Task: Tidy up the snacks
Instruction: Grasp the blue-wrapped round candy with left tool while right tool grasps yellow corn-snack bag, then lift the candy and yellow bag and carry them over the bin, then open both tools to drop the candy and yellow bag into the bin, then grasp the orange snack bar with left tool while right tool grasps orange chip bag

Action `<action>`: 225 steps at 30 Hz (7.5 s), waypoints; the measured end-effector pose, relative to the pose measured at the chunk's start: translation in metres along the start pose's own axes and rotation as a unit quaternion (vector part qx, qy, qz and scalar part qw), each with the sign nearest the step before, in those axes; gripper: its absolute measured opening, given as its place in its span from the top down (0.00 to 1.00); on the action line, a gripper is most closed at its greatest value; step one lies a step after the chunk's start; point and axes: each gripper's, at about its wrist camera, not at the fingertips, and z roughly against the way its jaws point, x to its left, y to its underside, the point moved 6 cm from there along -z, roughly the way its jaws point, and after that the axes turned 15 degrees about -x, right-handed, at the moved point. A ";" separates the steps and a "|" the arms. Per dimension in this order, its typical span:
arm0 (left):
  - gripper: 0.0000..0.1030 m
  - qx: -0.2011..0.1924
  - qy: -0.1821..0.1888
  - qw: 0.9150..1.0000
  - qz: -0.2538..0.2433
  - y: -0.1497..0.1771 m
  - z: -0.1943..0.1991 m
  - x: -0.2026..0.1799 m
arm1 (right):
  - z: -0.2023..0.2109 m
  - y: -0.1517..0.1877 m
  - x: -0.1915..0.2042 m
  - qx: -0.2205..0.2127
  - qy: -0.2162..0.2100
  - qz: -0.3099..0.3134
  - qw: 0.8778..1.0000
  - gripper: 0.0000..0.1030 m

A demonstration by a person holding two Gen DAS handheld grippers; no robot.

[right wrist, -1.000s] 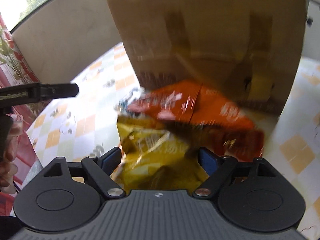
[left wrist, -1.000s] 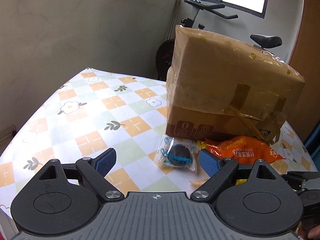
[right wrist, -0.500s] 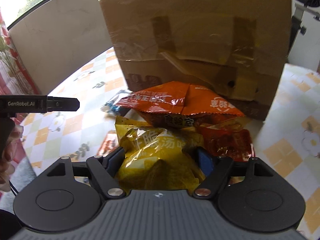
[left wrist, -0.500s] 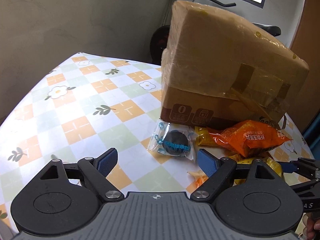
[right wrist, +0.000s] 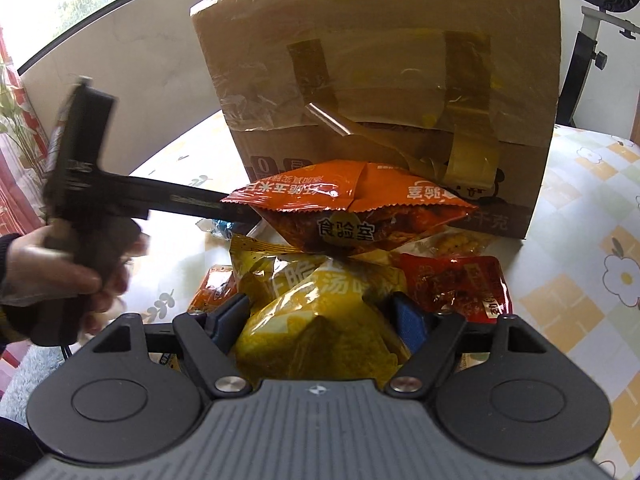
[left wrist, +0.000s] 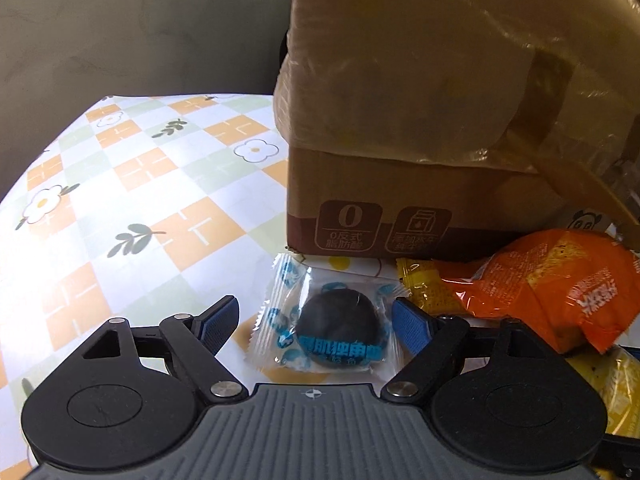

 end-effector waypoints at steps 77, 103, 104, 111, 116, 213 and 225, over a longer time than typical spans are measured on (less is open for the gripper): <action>0.45 -0.173 -0.019 0.981 0.080 -0.012 0.185 0.023 | 0.081 -0.060 0.037 -0.152 -0.126 -0.064 0.978 0.23; 0.45 -0.287 0.070 0.955 0.022 -0.199 0.117 -0.051 | 0.018 -0.216 -0.031 -0.296 -0.036 0.020 0.954 0.23; 0.45 -0.283 0.074 0.956 0.025 -0.200 0.109 -0.052 | 0.009 -0.219 -0.034 -0.293 -0.029 0.025 0.955 0.23; 0.45 -0.254 0.082 0.963 0.033 -0.205 0.072 -0.050 | -0.034 -0.219 -0.062 -0.268 0.002 0.002 0.964 0.23; 0.43 -0.237 0.089 0.967 0.029 -0.203 0.060 -0.048 | -0.045 -0.210 -0.064 -0.253 0.017 0.007 0.967 0.22; 0.60 -0.026 -0.005 0.998 0.057 0.052 0.069 0.008 | -0.060 0.004 -0.019 -0.019 0.089 -0.074 0.993 0.10; 0.60 -0.029 -0.002 0.998 0.060 0.053 0.073 0.008 | -0.054 0.017 0.008 -0.028 0.072 0.039 0.996 0.09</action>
